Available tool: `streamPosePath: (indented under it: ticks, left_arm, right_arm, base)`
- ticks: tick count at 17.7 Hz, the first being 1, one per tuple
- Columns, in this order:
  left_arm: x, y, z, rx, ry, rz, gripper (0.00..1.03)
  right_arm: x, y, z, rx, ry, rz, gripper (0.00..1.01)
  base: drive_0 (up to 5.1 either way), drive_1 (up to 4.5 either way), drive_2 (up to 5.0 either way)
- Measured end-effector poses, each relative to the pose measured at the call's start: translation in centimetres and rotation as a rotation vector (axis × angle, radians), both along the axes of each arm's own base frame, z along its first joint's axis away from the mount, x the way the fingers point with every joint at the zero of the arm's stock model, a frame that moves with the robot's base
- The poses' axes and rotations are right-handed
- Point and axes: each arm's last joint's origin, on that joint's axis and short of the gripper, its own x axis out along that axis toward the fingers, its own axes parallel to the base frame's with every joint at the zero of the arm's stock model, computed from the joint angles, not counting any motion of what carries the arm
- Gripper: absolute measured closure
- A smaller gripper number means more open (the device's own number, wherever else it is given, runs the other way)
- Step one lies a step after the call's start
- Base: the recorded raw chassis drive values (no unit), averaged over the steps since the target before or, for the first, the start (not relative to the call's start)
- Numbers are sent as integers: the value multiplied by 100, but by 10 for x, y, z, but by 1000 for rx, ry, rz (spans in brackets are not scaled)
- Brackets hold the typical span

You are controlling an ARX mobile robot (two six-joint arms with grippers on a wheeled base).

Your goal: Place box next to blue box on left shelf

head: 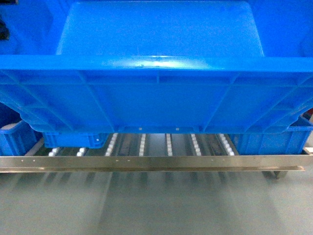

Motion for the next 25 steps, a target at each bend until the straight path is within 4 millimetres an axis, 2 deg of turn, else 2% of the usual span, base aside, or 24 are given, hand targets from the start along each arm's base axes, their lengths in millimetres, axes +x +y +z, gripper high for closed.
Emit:
streamPosePath:
  ticks: [3, 25]
  left_arm:
    - [-1, -1, 1, -1, -5, -3, 97]
    - [-1, -2, 1, 1, -7, -6, 97]
  right_arm:
    - [0, -1, 0, 2, 2, -6, 94]
    - [0, -2, 0, 3, 2, -11, 94]
  base:
    - [-491, 245, 245]
    - [0, 0, 0]
